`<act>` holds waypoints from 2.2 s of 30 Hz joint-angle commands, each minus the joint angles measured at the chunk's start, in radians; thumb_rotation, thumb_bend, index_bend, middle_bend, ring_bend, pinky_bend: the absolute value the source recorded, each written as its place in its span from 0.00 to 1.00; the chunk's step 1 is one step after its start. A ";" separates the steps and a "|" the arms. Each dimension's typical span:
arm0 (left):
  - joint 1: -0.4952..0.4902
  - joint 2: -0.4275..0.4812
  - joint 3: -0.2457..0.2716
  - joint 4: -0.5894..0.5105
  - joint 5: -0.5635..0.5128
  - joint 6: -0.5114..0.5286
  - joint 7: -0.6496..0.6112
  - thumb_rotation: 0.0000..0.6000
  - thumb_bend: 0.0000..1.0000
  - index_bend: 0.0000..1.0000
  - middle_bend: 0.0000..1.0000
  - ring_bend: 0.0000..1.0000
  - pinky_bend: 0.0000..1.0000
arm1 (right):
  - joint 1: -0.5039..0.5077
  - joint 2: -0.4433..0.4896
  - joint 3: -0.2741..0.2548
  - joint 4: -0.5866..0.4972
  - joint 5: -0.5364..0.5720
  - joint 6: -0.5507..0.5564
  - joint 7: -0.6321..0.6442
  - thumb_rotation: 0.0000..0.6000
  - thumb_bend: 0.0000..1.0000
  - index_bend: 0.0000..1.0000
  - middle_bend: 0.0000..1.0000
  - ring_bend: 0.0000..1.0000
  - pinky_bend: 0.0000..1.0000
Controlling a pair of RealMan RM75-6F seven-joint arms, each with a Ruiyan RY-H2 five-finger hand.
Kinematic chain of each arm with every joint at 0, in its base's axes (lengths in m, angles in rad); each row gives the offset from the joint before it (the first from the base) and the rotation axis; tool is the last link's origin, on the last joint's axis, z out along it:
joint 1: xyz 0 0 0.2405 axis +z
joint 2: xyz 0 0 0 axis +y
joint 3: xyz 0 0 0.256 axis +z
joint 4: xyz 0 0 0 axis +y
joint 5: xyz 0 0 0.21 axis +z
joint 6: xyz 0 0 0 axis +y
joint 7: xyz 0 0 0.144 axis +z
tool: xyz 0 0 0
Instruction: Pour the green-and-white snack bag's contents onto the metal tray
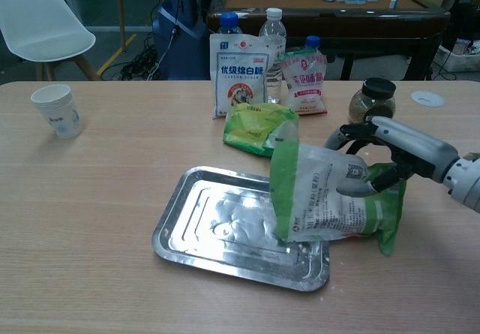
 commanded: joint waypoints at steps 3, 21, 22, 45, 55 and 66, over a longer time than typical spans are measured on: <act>0.003 0.000 0.000 0.003 -0.004 0.002 -0.003 1.00 0.23 0.02 0.00 0.08 0.06 | 0.011 -0.008 0.007 -0.012 0.012 -0.027 -0.022 1.00 0.32 0.51 0.47 0.38 0.43; 0.006 0.001 0.001 0.004 -0.001 0.007 -0.005 1.00 0.23 0.02 0.00 0.08 0.06 | -0.052 -0.046 0.020 0.035 0.012 0.117 0.019 1.00 0.44 0.64 0.57 0.50 0.54; 0.005 0.002 0.002 0.003 0.000 0.006 -0.004 1.00 0.23 0.02 0.00 0.08 0.06 | -0.058 -0.052 0.018 0.048 0.009 0.129 0.030 1.00 0.44 0.64 0.57 0.50 0.55; -0.001 0.005 0.010 -0.019 0.009 -0.007 0.011 1.00 0.23 0.02 0.00 0.08 0.06 | -0.190 -0.134 -0.033 0.341 -0.016 0.274 0.233 1.00 0.44 0.65 0.58 0.51 0.55; -0.003 -0.001 0.012 -0.014 0.007 -0.015 0.007 1.00 0.23 0.02 0.00 0.08 0.06 | -0.227 -0.106 -0.074 0.363 -0.040 0.264 0.217 1.00 0.44 0.61 0.48 0.35 0.28; -0.006 -0.001 0.011 -0.015 0.013 -0.013 0.003 1.00 0.23 0.02 0.00 0.08 0.06 | -0.250 -0.036 -0.070 0.266 -0.042 0.312 0.186 1.00 0.30 0.33 0.27 0.12 0.05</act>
